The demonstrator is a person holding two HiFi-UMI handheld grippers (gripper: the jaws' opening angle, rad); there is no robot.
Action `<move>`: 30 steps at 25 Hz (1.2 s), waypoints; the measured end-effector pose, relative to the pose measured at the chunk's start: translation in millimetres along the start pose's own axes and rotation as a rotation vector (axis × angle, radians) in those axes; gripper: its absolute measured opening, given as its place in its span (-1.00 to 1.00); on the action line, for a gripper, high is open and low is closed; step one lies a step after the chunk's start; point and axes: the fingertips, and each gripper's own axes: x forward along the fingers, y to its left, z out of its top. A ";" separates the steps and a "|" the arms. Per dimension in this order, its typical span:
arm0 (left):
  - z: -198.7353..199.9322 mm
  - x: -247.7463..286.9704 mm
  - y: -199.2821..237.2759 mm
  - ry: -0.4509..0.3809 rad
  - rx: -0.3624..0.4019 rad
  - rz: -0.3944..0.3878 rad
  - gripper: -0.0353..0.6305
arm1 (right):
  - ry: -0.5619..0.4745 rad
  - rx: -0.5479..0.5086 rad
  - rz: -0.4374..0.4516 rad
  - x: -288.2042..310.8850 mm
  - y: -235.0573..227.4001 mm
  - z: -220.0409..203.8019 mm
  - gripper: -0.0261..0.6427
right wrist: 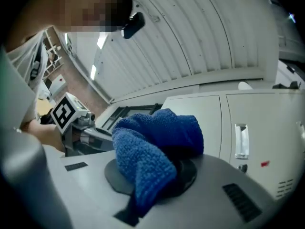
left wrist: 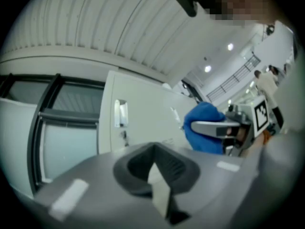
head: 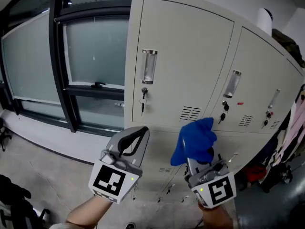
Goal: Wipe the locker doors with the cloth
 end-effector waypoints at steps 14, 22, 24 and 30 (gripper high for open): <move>-99.0 -24.3 -47.9 0.182 -0.185 -0.008 -0.88 | 0.131 0.289 -0.012 -54.7 62.3 -83.2 -0.82; -101.6 -25.2 -46.9 0.192 -0.153 0.006 -0.88 | 0.143 0.317 -0.001 -53.4 67.8 -88.7 -0.82; -101.2 -25.5 -46.5 0.193 -0.144 0.019 -0.88 | 0.143 0.320 0.000 -53.4 68.1 -89.0 -0.82; -102.7 -25.2 -48.2 0.195 -0.160 0.012 -0.88 | 0.149 0.318 -0.002 -52.7 68.0 -91.1 -0.82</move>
